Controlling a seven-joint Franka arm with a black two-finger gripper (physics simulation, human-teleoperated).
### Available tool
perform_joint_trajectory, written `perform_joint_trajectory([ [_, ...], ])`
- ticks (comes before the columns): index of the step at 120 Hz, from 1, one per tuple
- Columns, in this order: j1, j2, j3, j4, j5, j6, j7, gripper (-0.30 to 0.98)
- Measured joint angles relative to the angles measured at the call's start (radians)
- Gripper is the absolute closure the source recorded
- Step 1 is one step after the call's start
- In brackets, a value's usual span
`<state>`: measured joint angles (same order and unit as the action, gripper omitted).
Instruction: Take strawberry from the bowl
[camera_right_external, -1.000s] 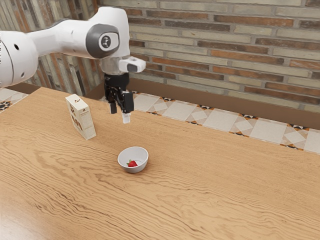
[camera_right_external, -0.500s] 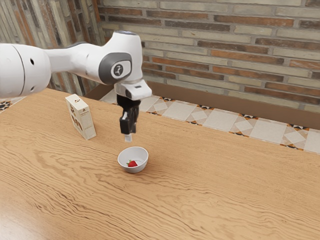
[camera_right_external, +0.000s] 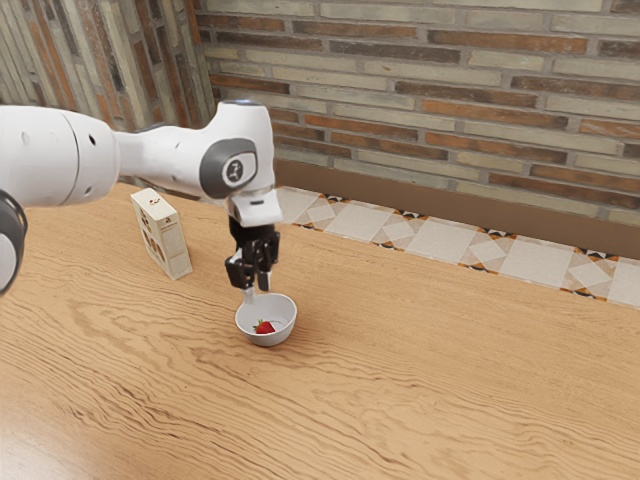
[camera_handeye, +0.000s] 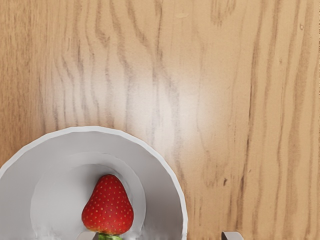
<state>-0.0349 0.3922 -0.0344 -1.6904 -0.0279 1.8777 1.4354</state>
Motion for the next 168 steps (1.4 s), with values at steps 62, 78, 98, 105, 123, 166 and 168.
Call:
perform_joint_trajectory([
  [62, -0.009, 0.090, 0.008, 0.027, -0.030, 0.028, 0.130, 0.43],
  [78, -0.010, 0.100, 0.007, 0.033, -0.030, 0.034, 0.139, 0.44],
  [98, -0.008, 0.112, 0.019, 0.033, -0.030, 0.041, 0.146, 0.45],
  [105, -0.008, 0.118, 0.022, 0.033, -0.030, 0.043, 0.148, 0.45],
  [123, -0.009, 0.139, 0.024, 0.037, -0.031, 0.046, 0.150, 0.47],
  [166, -0.008, 0.166, 0.024, 0.052, -0.032, 0.049, 0.146, 0.49],
  [168, -0.008, 0.166, 0.024, 0.052, -0.033, 0.050, 0.146, 0.49],
])
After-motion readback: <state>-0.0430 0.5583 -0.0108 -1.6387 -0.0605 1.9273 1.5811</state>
